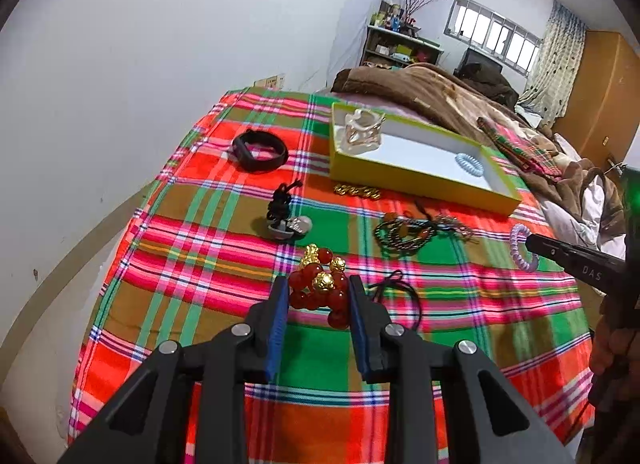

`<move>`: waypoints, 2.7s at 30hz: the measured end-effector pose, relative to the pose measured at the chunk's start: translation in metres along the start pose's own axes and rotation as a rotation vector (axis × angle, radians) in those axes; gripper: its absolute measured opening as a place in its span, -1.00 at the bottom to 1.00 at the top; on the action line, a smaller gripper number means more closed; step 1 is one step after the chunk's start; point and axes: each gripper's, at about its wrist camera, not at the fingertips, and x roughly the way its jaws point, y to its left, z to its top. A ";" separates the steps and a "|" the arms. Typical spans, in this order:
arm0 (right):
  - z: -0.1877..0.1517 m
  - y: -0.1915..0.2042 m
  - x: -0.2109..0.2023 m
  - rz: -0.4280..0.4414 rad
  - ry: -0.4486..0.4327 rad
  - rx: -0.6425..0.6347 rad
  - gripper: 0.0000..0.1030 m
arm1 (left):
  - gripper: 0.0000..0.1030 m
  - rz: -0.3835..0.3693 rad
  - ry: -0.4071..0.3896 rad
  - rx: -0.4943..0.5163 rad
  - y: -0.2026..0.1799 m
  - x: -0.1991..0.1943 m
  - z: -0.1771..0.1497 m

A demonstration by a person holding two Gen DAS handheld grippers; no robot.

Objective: Organize jewelry
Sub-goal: 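Grasp the red beaded charm with the left tool while the right tool grasps the lilac coil tie, then carry the red charm and lilac coil tie into the tray and release both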

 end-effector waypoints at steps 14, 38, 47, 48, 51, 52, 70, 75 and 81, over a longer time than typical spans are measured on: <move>0.013 -0.007 -0.024 0.010 -0.057 0.003 -0.83 | -0.42 -0.056 -0.028 0.047 -0.030 -0.011 0.022; 0.096 -0.040 0.036 -0.059 -0.071 -0.009 -0.83 | -0.42 -0.113 0.025 0.106 -0.056 0.083 0.119; 0.097 -0.055 0.083 -0.069 0.021 0.009 -0.82 | -0.42 -0.096 0.090 0.096 -0.052 0.125 0.128; 0.096 -0.057 0.086 -0.070 0.029 0.011 -0.82 | -0.42 -0.092 0.096 0.097 -0.052 0.127 0.127; 0.093 -0.060 0.097 -0.078 0.056 0.012 -0.82 | -0.41 -0.067 0.117 0.098 -0.051 0.135 0.125; 0.092 -0.060 0.100 -0.080 0.063 0.010 -0.82 | -0.41 -0.058 0.121 0.101 -0.050 0.138 0.125; 0.090 -0.050 0.084 -0.074 0.027 -0.016 -0.40 | -0.30 -0.068 0.109 0.098 -0.046 0.136 0.121; 0.083 -0.045 0.058 -0.043 -0.019 0.004 -0.39 | -0.21 -0.075 0.066 0.092 -0.043 0.112 0.121; 0.064 -0.031 0.018 -0.016 -0.066 0.013 -0.39 | -0.21 -0.090 0.034 0.088 -0.044 0.074 0.107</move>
